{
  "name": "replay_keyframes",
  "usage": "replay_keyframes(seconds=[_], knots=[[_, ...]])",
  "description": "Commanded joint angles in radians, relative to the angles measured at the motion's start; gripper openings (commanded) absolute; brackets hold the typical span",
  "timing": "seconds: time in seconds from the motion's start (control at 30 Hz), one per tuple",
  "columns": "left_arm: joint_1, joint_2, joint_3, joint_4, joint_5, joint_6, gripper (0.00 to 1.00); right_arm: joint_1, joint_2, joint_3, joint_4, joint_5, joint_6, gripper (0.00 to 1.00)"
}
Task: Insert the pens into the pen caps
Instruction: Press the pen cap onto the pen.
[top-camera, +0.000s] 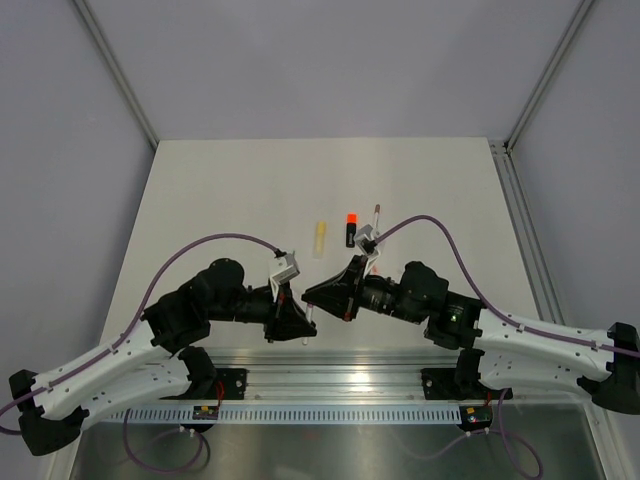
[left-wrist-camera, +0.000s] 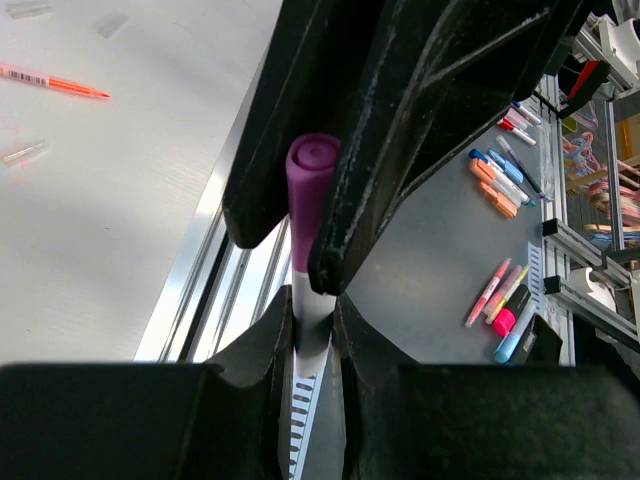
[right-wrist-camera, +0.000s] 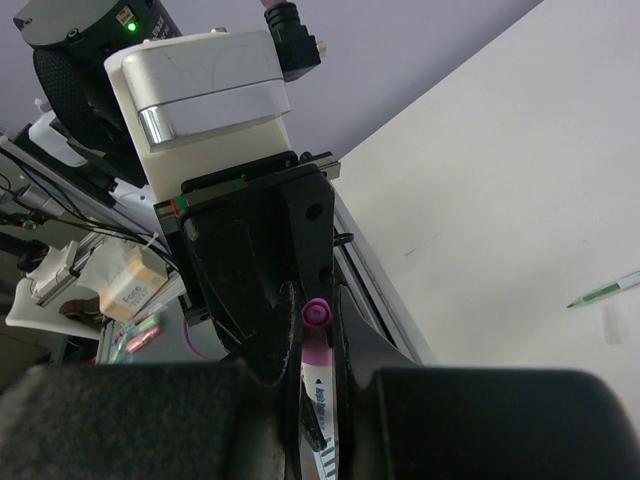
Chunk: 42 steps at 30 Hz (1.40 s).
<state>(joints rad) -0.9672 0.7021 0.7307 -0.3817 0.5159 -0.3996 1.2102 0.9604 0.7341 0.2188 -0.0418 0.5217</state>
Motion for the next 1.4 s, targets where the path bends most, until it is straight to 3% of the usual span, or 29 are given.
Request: replay_keyframes(seconds=[0.0, 0.3, 0.53, 1.0, 1.13, 1.2, 1.23, 1.27, 1.37], knots=[[0.047, -0.033, 0.141, 0.36, -0.157, 0.015, 0.0, 0.083, 0.018, -0.122, -0.257, -0.21, 0.061, 0.0], [0.108, -0.006, 0.121, 0.449, -0.042, -0.05, 0.0, 0.133, 0.043, -0.189, -0.23, -0.268, 0.083, 0.0], [0.16, 0.007, 0.107, 0.495, 0.027, -0.084, 0.0, 0.155, 0.09, -0.26, -0.072, -0.306, 0.115, 0.0], [0.179, 0.017, 0.104, 0.489, 0.026, -0.082, 0.0, 0.226, 0.069, -0.326, -0.069, -0.201, 0.175, 0.0], [0.18, 0.019, 0.095, 0.492, 0.033, -0.091, 0.0, 0.241, 0.066, -0.289, -0.174, -0.15, 0.158, 0.0], [0.18, 0.026, 0.079, 0.515, 0.053, -0.108, 0.0, 0.238, -0.029, -0.26, -0.243, -0.081, 0.158, 0.0], [0.179, 0.033, 0.067, 0.535, 0.064, -0.137, 0.0, 0.235, -0.057, -0.213, -0.272, 0.022, 0.158, 0.02], [0.168, 0.036, 0.041, 0.581, 0.075, -0.149, 0.0, 0.229, -0.096, -0.185, -0.283, 0.084, 0.161, 0.19], [0.122, 0.056, 0.004, 0.628, 0.067, -0.174, 0.0, 0.178, -0.118, -0.07, -0.273, 0.235, 0.147, 0.37]])
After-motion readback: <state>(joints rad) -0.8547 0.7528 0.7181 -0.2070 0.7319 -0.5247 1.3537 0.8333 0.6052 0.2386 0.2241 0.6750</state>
